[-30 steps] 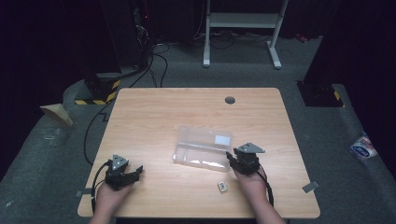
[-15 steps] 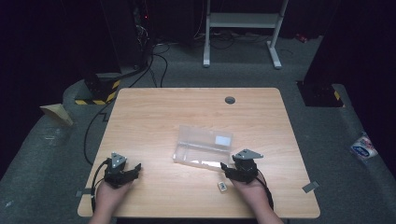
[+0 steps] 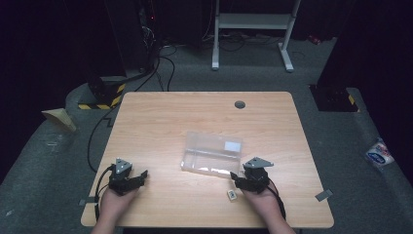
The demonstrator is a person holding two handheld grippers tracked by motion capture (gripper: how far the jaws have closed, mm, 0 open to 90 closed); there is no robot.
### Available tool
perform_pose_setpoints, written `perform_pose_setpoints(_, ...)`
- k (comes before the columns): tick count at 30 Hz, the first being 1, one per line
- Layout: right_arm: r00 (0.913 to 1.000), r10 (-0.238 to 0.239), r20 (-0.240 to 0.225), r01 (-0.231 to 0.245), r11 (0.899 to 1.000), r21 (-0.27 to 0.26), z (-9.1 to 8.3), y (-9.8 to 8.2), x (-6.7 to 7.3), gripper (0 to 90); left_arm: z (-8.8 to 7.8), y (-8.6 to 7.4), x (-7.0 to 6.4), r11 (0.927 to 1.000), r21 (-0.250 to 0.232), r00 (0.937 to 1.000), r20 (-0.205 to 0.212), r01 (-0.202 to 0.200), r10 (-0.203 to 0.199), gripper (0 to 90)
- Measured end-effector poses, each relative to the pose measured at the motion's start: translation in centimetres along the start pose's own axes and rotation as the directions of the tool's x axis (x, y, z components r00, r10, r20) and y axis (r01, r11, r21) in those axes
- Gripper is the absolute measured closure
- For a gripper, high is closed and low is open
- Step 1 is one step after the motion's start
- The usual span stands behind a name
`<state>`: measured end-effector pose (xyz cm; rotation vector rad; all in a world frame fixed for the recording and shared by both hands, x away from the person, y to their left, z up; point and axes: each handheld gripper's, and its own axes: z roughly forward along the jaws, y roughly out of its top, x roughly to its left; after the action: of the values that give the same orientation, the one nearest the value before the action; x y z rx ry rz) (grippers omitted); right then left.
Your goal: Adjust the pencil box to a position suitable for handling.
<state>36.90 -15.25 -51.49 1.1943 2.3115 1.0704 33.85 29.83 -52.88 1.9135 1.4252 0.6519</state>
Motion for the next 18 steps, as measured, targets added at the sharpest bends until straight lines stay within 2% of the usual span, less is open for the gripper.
perform_pose_setpoints(12,0.9993,0.017,0.033,-0.017,1.000,-0.005,0.14,-0.11,-0.80,40.0,0.01,0.01,0.00,1.0000,0.001,1.0000,0.002,-0.002,0.002,29.4)
perform_pose_setpoints(18,0.9992,0.023,0.033,-0.023,1.000,-0.006,0.17,-0.11,-0.91,40.4,0.00,0.03,0.04,1.0000,0.001,1.0000,0.000,-0.008,0.008,29.4)
